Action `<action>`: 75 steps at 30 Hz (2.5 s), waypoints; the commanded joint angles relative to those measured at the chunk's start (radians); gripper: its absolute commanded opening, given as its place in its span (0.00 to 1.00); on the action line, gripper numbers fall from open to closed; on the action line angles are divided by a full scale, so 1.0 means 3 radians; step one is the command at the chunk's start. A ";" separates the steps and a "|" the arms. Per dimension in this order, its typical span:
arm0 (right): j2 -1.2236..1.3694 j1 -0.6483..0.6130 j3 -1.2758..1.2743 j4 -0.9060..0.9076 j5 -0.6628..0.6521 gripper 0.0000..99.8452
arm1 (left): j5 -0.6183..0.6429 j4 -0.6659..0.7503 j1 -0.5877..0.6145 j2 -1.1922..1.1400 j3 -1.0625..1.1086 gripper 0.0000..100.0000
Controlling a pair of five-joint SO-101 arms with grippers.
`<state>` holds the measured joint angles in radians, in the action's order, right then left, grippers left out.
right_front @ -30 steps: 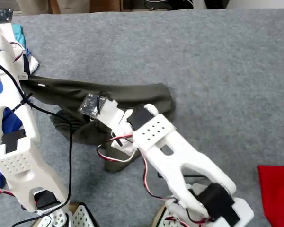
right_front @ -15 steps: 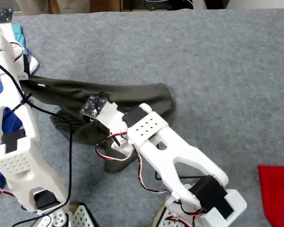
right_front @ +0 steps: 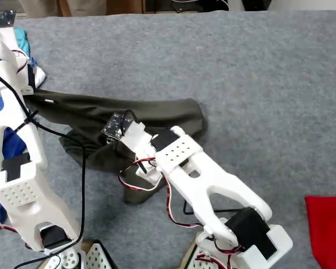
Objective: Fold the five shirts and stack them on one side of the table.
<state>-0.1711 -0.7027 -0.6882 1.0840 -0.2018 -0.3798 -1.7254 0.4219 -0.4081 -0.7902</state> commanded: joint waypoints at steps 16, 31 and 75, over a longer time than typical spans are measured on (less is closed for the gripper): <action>-0.0033 0.0110 0.0054 -0.0020 -0.0056 0.01 | -0.0015 0.0015 0.0005 0.0038 -0.0010 0.02; -0.0693 0.0964 0.1895 0.0977 -0.0501 0.00 | 0.0000 0.0036 -0.0148 0.0049 -0.1125 0.02; -0.0540 0.2238 0.6370 0.1130 -0.0747 0.00 | 0.1038 -0.0113 0.0169 0.1240 -0.2567 0.02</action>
<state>-0.3307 -0.0798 1.1868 1.4799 -0.4150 -0.1020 -1.7499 0.4511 -0.1135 -1.5558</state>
